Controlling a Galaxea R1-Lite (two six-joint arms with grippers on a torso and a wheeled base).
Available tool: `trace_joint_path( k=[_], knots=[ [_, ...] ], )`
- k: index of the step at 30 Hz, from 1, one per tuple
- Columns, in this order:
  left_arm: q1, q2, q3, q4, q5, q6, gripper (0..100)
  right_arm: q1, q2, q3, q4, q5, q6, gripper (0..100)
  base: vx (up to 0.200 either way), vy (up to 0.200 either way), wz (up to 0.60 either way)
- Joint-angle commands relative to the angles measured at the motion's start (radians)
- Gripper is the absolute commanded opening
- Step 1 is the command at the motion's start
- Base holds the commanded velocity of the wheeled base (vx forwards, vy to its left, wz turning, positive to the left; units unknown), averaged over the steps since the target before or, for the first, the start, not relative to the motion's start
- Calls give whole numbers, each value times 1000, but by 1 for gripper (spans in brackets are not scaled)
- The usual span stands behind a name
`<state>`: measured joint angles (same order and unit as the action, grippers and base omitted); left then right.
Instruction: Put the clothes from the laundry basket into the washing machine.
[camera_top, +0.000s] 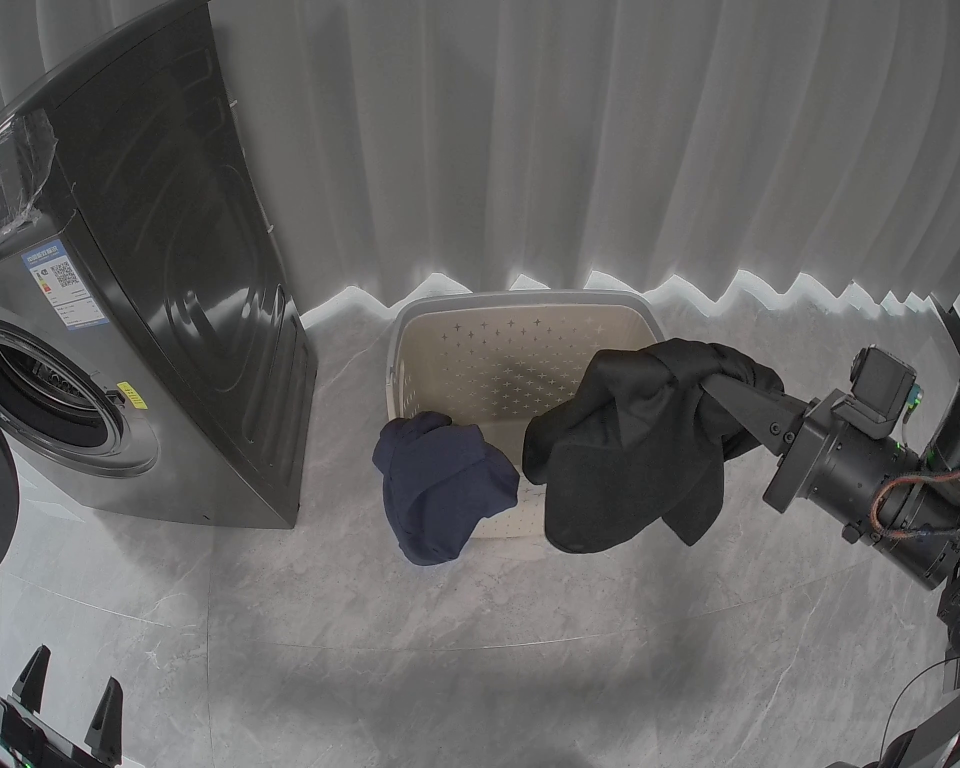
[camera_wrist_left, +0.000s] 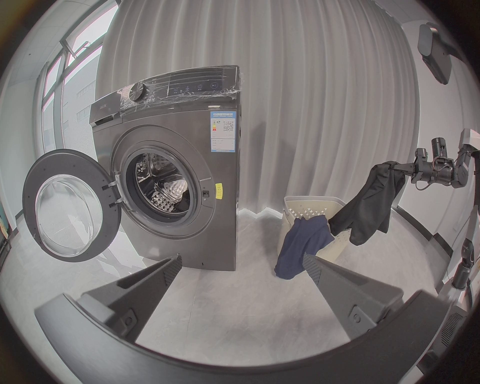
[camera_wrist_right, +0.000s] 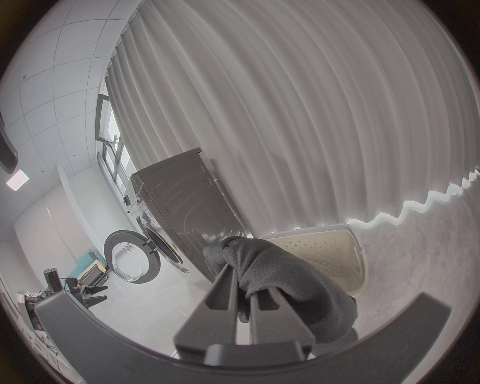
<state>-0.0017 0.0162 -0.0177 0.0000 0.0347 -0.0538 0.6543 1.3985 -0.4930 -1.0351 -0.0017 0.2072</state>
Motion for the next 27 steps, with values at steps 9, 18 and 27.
trace_joint_path(
  k=[9,18,27],
  knots=[
    [0,-12,15,2,-1,-1,100,5,4,-1,0,0,0,0,0,200,0],
    [0,-12,16,2,-1,-1,100,8,4,1,-2,0,0,0,0,200,0],
    [0,-12,15,2,-1,-1,100,8,4,2,0,0,0,0,0,200,0]
  ],
)
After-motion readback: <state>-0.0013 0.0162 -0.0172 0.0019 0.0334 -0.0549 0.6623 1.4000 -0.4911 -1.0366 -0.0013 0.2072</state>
